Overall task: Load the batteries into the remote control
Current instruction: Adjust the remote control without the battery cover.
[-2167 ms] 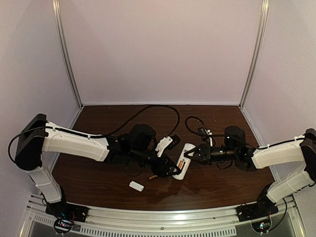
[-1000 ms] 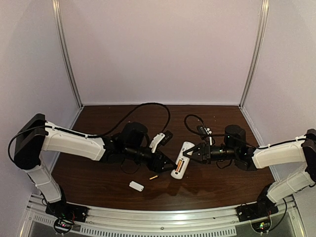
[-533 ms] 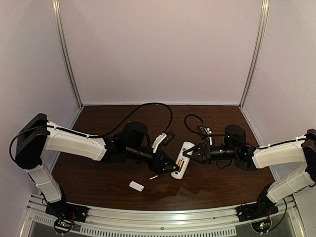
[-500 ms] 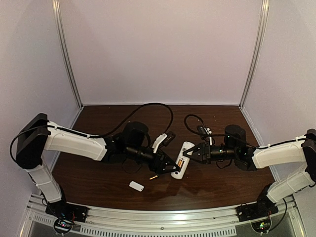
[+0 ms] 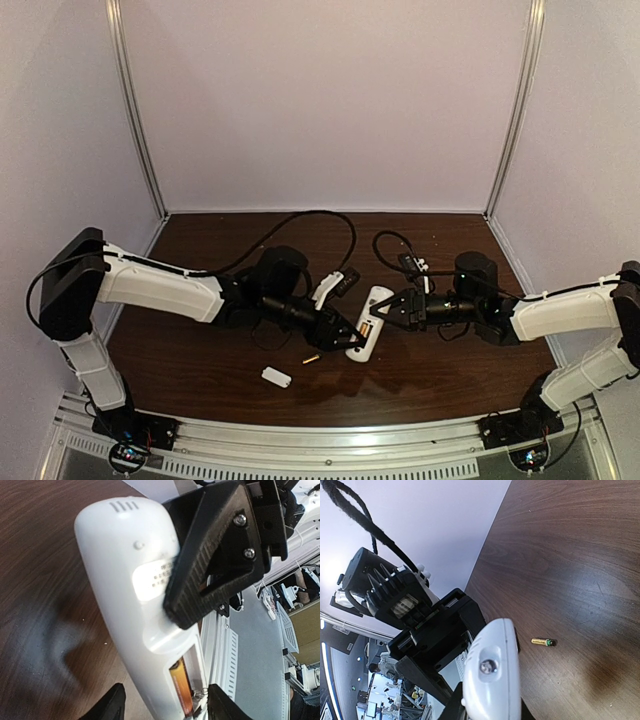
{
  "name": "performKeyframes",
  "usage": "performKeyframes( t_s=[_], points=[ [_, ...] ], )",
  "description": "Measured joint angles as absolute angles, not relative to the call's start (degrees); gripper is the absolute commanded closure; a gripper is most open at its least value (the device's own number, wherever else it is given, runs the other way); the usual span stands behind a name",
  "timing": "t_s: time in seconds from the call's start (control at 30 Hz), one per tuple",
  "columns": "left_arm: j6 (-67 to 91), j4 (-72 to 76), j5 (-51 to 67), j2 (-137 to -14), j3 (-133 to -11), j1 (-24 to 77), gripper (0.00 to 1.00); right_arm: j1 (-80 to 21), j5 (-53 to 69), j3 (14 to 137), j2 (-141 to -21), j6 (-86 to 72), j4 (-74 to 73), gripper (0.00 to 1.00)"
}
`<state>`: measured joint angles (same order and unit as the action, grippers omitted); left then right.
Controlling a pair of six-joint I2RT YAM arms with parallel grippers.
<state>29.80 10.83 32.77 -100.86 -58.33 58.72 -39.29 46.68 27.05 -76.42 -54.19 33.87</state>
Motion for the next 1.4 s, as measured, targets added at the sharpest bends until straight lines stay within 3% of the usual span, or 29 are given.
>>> performKeyframes(
  t_s=[0.67,1.4],
  points=[
    [29.0,5.4,31.1,-102.9,-61.7,59.0,0.59,-39.4,46.0,27.1,-76.4,-53.6,32.3,1.0],
    [27.3,-6.7,25.4,-107.9,-70.1,61.1,0.63,-39.4,43.1,27.1,-76.4,-51.4,26.8,1.0]
  ],
)
